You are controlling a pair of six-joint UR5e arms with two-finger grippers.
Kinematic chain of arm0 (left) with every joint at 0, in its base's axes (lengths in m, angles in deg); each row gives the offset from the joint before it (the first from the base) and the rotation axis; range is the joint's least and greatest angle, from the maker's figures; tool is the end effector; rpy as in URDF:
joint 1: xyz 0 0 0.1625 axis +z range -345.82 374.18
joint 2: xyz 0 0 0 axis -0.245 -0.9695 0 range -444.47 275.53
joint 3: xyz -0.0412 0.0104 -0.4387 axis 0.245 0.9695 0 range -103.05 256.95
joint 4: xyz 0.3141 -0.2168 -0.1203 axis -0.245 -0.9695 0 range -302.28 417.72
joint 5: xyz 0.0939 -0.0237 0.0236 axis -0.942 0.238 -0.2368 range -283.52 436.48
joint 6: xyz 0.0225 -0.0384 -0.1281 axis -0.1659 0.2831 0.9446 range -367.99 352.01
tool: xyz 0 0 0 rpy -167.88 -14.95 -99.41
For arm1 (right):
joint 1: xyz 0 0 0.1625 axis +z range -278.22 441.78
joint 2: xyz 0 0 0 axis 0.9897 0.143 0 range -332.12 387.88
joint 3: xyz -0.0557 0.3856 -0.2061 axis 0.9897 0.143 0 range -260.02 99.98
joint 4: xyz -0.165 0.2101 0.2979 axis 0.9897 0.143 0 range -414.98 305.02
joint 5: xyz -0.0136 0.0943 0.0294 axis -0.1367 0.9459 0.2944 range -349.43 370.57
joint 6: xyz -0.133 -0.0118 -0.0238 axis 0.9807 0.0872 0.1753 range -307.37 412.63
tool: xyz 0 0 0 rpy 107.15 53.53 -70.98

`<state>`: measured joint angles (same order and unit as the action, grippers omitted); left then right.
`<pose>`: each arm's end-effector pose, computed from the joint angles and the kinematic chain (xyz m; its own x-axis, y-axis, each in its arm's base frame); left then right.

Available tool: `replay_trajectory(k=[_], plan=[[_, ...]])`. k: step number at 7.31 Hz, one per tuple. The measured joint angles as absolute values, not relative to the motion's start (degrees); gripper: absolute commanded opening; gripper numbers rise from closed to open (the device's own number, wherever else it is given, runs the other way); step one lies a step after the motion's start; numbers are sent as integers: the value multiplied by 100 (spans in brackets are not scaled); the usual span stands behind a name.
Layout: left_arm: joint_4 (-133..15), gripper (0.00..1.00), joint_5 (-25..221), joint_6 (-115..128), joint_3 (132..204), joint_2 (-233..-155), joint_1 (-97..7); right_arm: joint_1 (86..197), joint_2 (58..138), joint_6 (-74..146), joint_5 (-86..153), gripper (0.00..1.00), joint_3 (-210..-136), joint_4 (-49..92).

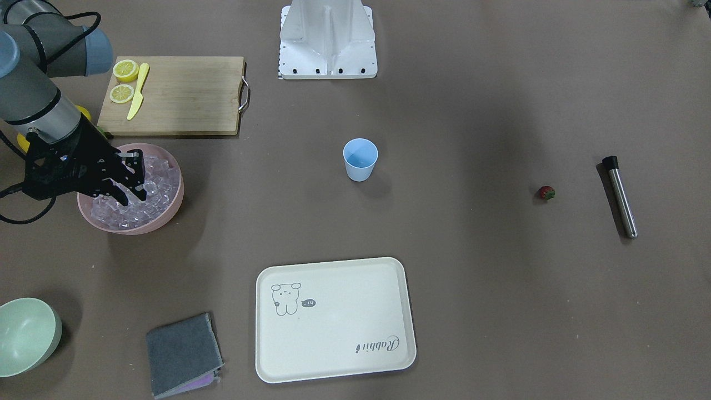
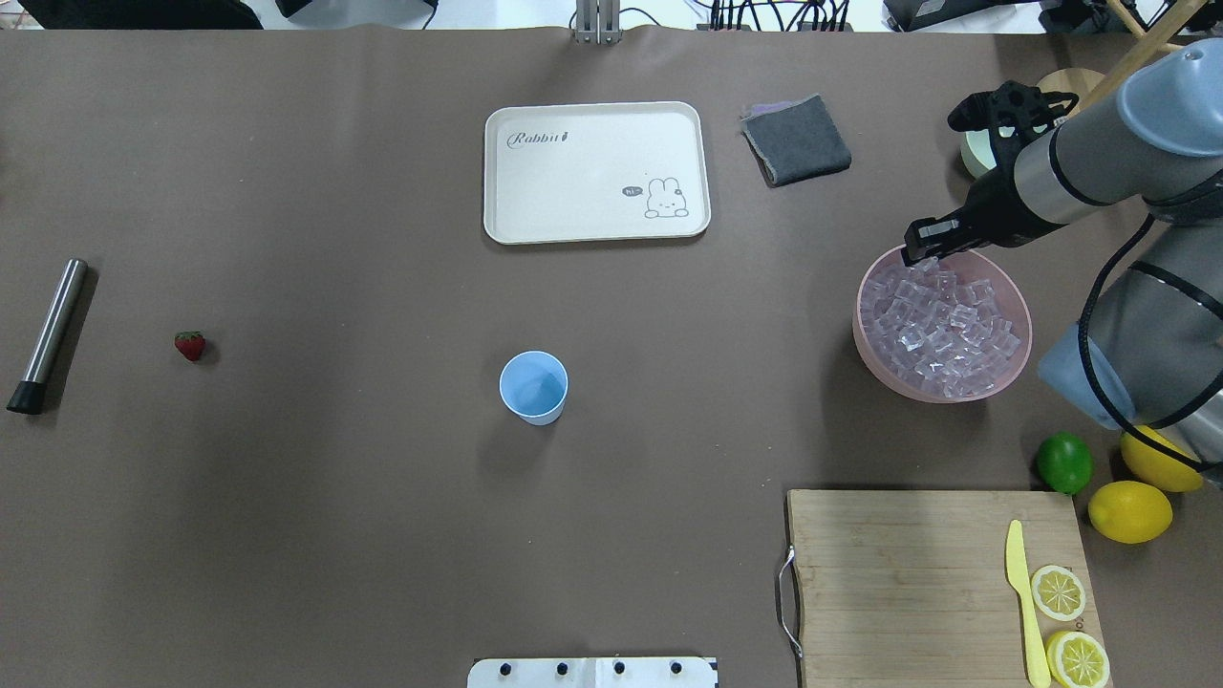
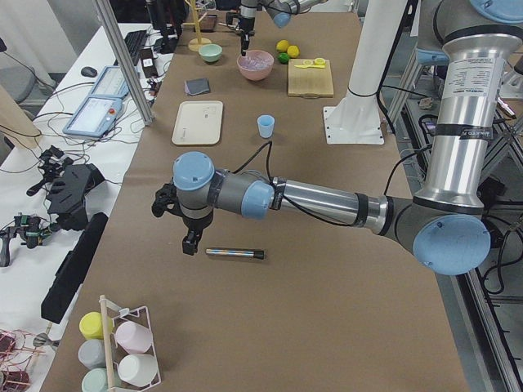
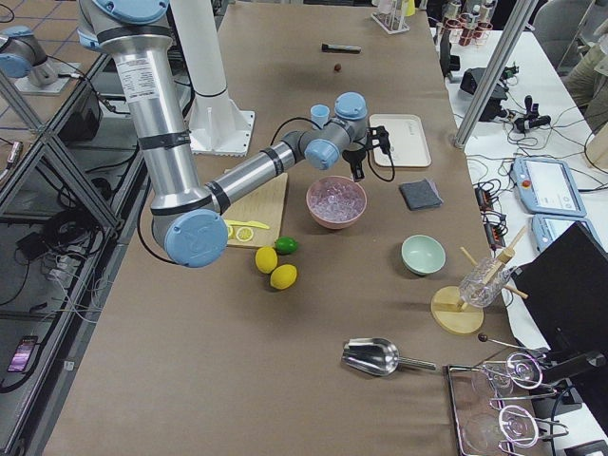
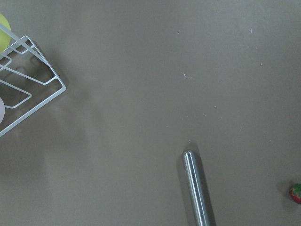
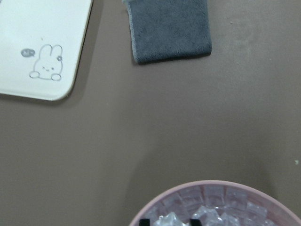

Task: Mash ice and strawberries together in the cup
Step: 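Carry the scoop of ice with the right gripper to the blue cup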

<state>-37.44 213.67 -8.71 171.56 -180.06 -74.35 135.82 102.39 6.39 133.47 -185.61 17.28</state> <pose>-0.0200 -0.5355 0.5967 0.6739 0.2237 -0.7041 -0.0332 0.9612 0.2737 -0.2996 -0.5144 0.3925 0.5833 -0.1849 0.7910 -0.0500 0.9637 0.2622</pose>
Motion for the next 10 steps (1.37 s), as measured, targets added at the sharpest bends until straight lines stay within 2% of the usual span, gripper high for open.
replay_trajectory(k=[2,5,7,10], plan=[[-3760,98,21369,-870,17091,-17967,-7433,13347,9704,-110,13201,0,-18601,1712],[-3762,98,21376,-865,16809,-18034,-7427,12033,8713,-788,11920,0,-18534,1715],[-3757,98,21376,-861,16699,-18068,-7424,11249,8095,-877,11051,0,-18198,1716],[-3748,98,21376,-855,16504,-18198,-7424,10772,7771,-881,10633,0,-17844,1717]])
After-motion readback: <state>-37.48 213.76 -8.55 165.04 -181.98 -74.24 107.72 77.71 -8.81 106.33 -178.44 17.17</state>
